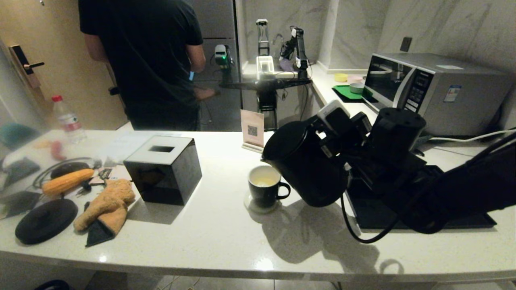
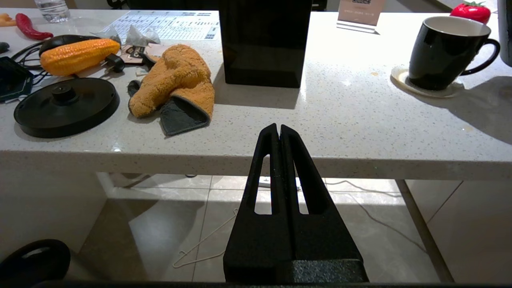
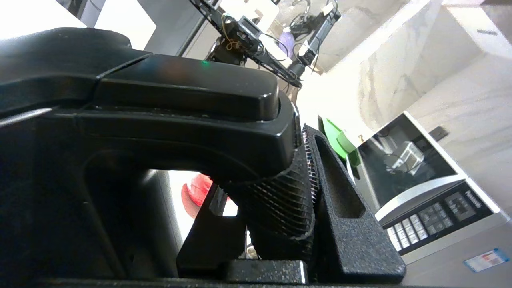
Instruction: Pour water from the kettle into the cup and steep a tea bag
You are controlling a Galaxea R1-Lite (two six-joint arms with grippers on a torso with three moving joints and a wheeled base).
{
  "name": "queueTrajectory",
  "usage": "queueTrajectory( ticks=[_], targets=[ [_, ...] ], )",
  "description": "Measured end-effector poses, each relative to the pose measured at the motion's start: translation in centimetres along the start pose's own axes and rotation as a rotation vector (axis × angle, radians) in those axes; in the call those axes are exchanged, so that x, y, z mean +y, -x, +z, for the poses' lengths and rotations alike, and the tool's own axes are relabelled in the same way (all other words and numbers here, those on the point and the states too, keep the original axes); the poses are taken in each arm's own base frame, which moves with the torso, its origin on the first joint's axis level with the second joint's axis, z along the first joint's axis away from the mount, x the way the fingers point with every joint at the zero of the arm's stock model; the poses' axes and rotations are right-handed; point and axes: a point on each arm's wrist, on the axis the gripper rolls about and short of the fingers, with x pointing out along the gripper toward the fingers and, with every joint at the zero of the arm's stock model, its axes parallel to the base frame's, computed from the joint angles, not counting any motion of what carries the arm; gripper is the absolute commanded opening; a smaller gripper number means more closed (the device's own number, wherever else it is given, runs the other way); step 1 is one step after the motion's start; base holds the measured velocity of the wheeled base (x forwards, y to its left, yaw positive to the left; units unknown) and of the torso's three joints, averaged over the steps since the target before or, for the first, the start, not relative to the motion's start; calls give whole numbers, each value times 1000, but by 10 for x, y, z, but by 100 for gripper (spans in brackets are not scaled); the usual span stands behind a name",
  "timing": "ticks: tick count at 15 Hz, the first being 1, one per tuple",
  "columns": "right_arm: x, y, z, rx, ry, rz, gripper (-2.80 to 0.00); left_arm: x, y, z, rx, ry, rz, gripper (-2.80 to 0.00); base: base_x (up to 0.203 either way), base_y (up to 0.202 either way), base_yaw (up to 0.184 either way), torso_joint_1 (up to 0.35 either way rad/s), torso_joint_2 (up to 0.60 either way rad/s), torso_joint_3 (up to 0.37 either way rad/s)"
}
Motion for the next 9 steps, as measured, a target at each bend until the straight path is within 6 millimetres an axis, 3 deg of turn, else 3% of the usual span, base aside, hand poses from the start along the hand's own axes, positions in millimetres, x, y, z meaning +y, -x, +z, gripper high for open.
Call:
queueTrajectory(
  ticks=[5,9],
  targets=[
    [-8,7,1,3,-83,-11,-280,0,0,0,0,0,0,-280,0,0,0,0,0,0],
    [-31,13,-3,20,-159,-57,-280,0,0,0,0,0,1,-280,0,0,0,0,0,0]
  ],
)
